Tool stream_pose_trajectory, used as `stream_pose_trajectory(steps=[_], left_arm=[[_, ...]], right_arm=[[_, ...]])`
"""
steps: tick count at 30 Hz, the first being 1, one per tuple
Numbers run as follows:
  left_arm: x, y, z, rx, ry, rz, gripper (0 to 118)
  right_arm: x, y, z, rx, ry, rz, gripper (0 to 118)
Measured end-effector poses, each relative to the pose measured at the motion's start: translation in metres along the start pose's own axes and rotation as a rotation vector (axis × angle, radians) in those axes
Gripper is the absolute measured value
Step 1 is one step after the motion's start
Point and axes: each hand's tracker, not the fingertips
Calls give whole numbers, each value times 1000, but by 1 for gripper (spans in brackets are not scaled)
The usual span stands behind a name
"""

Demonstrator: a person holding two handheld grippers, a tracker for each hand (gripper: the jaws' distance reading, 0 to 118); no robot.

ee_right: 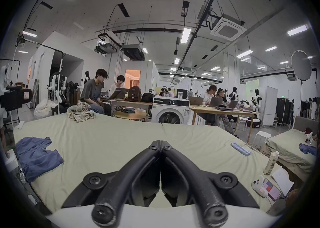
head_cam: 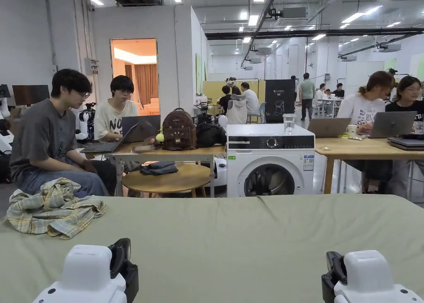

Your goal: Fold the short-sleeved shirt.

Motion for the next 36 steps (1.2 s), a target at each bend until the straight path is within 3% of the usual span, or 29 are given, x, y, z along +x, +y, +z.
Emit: stream_pose_trajectory(steps=[25, 36], left_arm=[[-7, 3, -1, -5, 20, 30, 0], [-50, 2, 20, -19, 95, 24, 0]], right_arm=[[-3, -4, -8, -18, -1, -27, 0], [-52, 3, -26, -12, 113, -28, 0]])
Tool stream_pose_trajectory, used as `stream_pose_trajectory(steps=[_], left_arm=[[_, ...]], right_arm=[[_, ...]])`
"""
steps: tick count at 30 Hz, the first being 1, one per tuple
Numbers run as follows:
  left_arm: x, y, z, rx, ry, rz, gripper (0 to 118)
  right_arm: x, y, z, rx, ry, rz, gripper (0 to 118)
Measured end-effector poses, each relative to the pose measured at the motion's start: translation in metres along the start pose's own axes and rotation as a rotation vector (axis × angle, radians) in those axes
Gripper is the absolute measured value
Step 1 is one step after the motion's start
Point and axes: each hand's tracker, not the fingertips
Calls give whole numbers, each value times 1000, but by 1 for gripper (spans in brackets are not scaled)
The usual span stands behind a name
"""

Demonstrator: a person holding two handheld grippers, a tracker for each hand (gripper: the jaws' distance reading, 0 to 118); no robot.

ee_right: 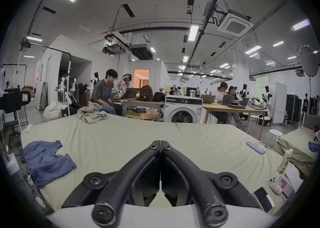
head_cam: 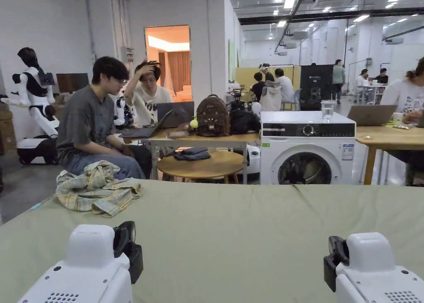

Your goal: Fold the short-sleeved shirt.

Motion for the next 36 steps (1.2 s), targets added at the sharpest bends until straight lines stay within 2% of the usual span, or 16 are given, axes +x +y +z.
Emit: stream_pose_trajectory(steps=[2, 6, 9, 13, 18, 24, 27, 28, 29, 30, 36], left_arm=[[-18, 0, 8, -19, 73, -41, 0], [-60, -2, 29, -33, 148, 5, 0], [-78, -5, 45, -43, 233, -29, 0], [-95, -9, 57, -59, 259, -33, 0], [-110, -13, 59, -78, 282, -22, 0], [-111, -25, 48, -137, 250, -67, 0], [-122, -35, 32, -205, 169, -1, 25], [-128, -40, 24, -237, 138, 18, 47], [-133, -45, 16, -276, 120, 37, 53], [-139, -53, 3, -353, 108, 67, 49], [-169, -120, -68, -710, 44, 184, 52]], right_arm=[[-16, 1, -5, 4, 43, -7, 0], [-53, -1, -18, 4, 138, -12, 0], [-80, -2, -27, -8, 202, -17, 0], [-110, -3, -32, -6, 261, -22, 0], [-127, -2, -34, -14, 302, -18, 0], [-127, -3, -41, -28, 315, -20, 0], [-123, -8, -44, -45, 322, -38, 0], [-121, -10, -44, -50, 324, -38, 0], [-119, -13, -43, -55, 326, -37, 0], [-117, -19, -44, -67, 329, -39, 0], [-108, -48, -45, -164, 340, -47, 0]])
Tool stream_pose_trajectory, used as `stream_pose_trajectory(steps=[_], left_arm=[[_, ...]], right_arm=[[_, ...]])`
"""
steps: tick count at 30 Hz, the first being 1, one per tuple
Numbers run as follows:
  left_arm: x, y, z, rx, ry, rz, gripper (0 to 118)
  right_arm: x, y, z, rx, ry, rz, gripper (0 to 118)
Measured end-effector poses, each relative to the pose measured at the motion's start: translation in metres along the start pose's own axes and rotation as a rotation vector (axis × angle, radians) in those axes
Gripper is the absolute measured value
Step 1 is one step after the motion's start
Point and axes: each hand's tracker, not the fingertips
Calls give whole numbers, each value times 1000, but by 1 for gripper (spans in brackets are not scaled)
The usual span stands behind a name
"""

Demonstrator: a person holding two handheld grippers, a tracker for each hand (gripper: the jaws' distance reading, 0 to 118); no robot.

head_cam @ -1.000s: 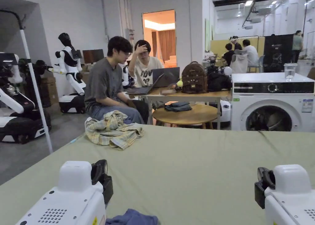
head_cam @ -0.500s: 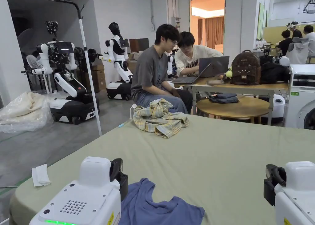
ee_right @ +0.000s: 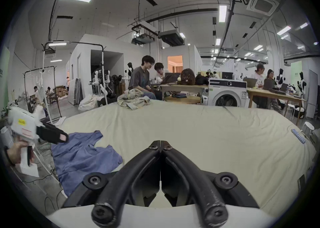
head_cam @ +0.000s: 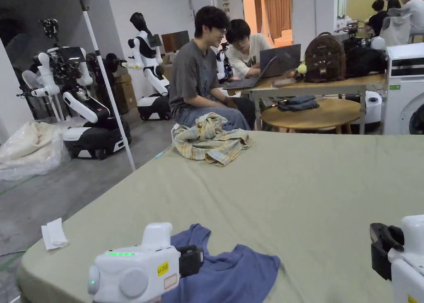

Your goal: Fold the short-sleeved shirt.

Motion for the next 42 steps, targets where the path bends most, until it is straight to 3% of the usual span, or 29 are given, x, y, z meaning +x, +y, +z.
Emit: stream_pose_trajectory(steps=[4, 8, 9, 11, 16, 18, 20, 23, 26, 29, 32, 37, 42], left_arm=[[-1, -14, -53, -125, 75, -58, 51], [-14, -21, -87, -224, 70, 52, 48], [-14, -19, -83, -189, 75, 50, 43], [-12, -17, -85, -216, 60, 29, 0], [-15, -8, -88, -260, 40, 64, 0], [-26, 12, -72, -226, -9, 241, 0], [-27, 50, -43, -44, -16, 265, 0], [-18, 123, 0, 93, 46, 179, 0], [-3, 201, 46, 257, 10, 226, 0], [60, 266, 80, 306, 57, 9, 0], [122, 292, 81, 331, 49, -115, 0], [225, 241, 10, 203, -107, -204, 0], [324, 95, -86, -57, -361, -166, 0]], right_arm=[[4, -12, -2, -30, -5, -1, 0], [14, -17, 0, -62, -1, 4, 0], [16, -18, 1, -60, -10, 15, 0], [22, -21, 4, -55, -30, 16, 0], [39, -24, 12, -67, -42, -29, 0], [46, -21, 18, -66, -52, -23, 0], [54, -18, 23, -57, -60, -15, 0], [65, -13, 31, -41, -72, -43, 0], [73, -10, 39, -24, -102, -47, 0], [81, -9, 48, -15, -120, -40, 0], [90, -7, 59, 0, -140, -55, 0], [113, -5, 91, 22, -172, -95, 0], [150, -7, 134, 30, -265, -67, 0]])
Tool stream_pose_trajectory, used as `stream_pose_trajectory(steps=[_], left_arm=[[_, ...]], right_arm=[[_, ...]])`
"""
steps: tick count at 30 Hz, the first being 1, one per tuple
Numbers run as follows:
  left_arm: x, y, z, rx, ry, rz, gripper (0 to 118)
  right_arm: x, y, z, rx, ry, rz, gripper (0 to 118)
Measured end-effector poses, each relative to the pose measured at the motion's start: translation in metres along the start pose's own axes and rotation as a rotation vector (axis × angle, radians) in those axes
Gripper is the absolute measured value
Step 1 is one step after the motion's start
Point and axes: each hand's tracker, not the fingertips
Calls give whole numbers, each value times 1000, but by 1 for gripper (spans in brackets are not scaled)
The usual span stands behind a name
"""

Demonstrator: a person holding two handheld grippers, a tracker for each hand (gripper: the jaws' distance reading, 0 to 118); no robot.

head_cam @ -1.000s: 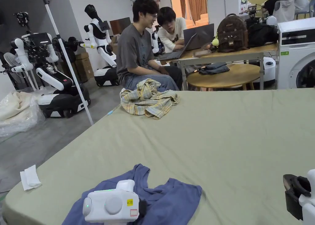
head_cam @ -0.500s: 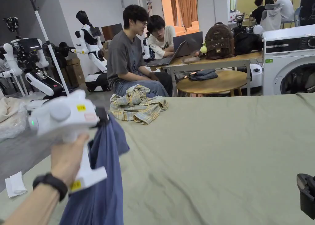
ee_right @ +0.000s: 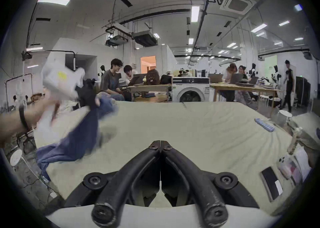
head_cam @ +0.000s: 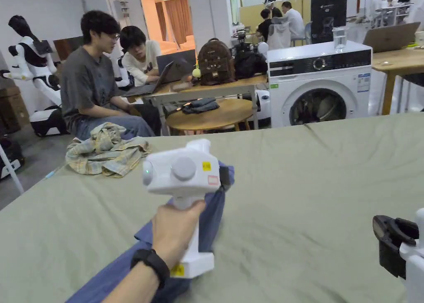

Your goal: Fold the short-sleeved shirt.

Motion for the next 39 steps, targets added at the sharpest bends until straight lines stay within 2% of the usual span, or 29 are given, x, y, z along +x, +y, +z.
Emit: stream_pose_trajectory(steps=[2, 5, 6, 9, 14, 16, 18, 19, 20, 23, 28, 31, 33, 34, 36, 38, 39], left_arm=[[44, -47, -37, -56, -97, 7, 0], [130, -113, -68, -178, -262, -77, 0], [158, -130, -73, -205, -300, -148, 0], [229, -173, -77, -300, -428, -231, 0], [284, -204, -59, -272, -522, -395, 0], [277, -197, -53, -255, -489, -383, 2], [254, -180, -42, -225, -510, -294, 6], [238, -169, -32, -190, -496, -259, 19], [221, -160, -20, -140, -492, -235, 25], [163, -124, 29, 50, -374, -264, 29], [60, -83, 112, 314, -78, -243, 29], [9, -79, 151, 405, 97, -231, 29], [-23, -83, 174, 431, 188, -208, 29], [-36, -86, 185, 433, 217, -206, 24], [-57, -94, 201, 439, 282, -199, 0], [-74, -102, 212, 436, 353, -193, 0], [-83, -106, 217, 416, 310, -170, 0]], right_arm=[[20, 0, 5, -15, -40, -43, 0], [44, 1, 13, -39, -112, -82, 0], [51, 1, 18, -29, -113, -92, 0], [62, 2, 31, -20, -146, -118, 0], [69, -2, 43, -31, -171, -112, 0], [70, -4, 45, -35, -176, -113, 0], [69, -4, 44, -36, -176, -120, 0], [68, -4, 44, -36, -170, -125, 0], [66, -4, 42, -36, -164, -129, 0], [55, -1, 34, -36, -135, -118, 0], [23, 1, 16, -15, -86, -82, 0], [2, 2, 6, 4, -61, -20, 0], [-9, 2, 3, 17, -53, 56, 0], [-12, 2, 2, 18, -49, 56, 0], [-12, 3, 1, 13, -27, 18, 0], [-11, 4, -3, 3, -26, -20, 0], [-12, 4, -5, 1, -26, -25, 0]])
